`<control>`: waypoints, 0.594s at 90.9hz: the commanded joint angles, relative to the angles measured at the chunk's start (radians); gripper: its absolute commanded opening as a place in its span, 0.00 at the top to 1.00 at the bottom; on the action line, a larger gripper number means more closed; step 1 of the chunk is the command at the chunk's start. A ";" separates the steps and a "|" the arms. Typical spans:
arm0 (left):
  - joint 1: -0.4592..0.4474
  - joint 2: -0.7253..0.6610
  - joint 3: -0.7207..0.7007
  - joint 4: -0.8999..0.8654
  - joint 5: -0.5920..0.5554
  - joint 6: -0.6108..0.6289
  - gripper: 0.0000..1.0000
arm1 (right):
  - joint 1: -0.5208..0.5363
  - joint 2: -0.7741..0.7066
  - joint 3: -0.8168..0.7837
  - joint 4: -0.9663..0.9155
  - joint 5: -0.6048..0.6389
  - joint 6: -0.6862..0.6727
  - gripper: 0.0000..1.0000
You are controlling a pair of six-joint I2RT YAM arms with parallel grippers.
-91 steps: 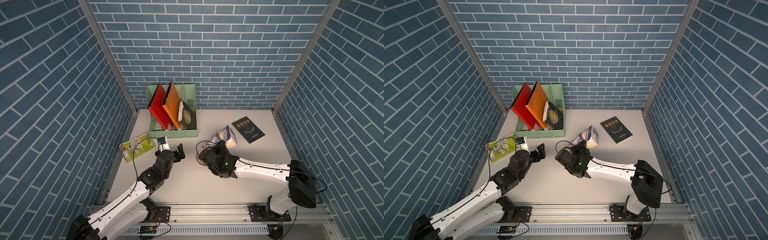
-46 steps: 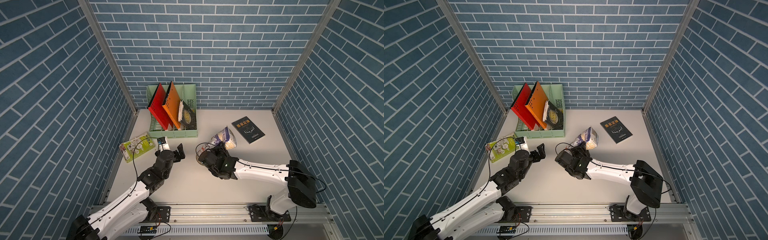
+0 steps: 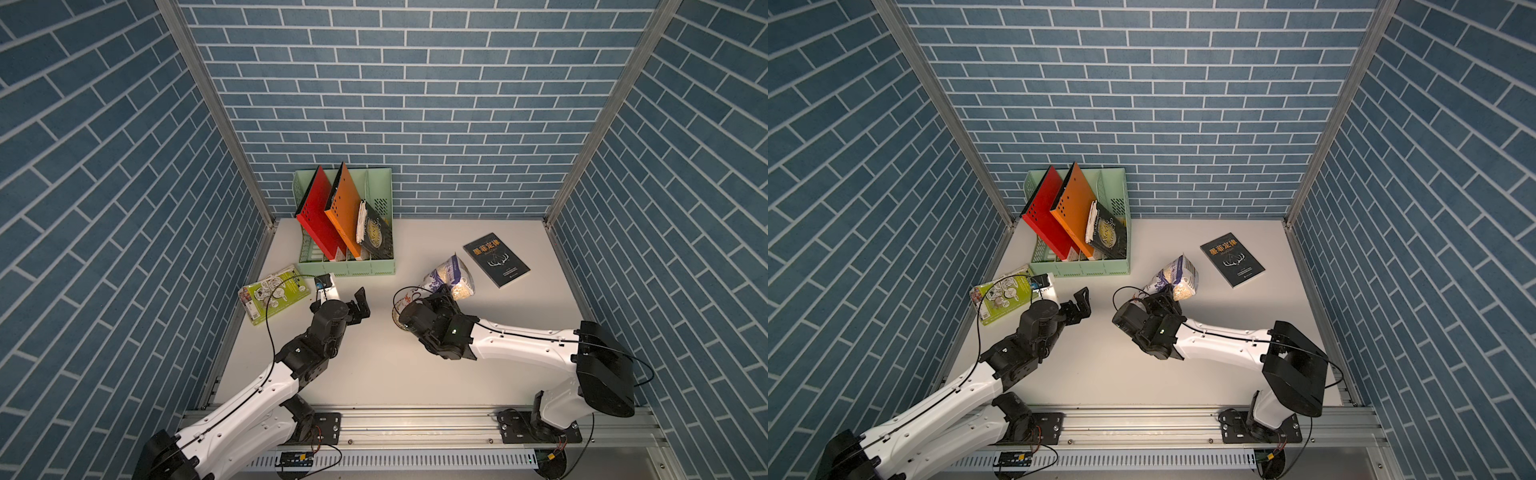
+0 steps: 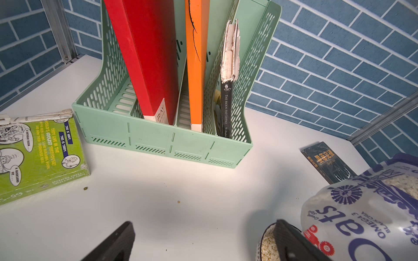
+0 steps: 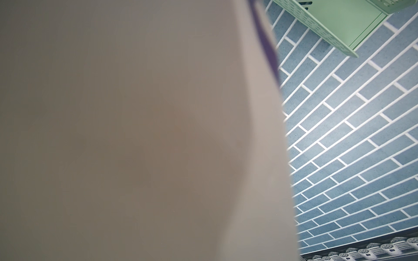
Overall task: Pour the oats into the breakfast bowl
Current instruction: Pour the oats into the bowl.
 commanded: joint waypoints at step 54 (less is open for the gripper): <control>0.009 -0.001 0.026 -0.018 -0.024 0.018 0.01 | -0.065 -0.086 0.065 -0.142 -0.062 0.260 1.00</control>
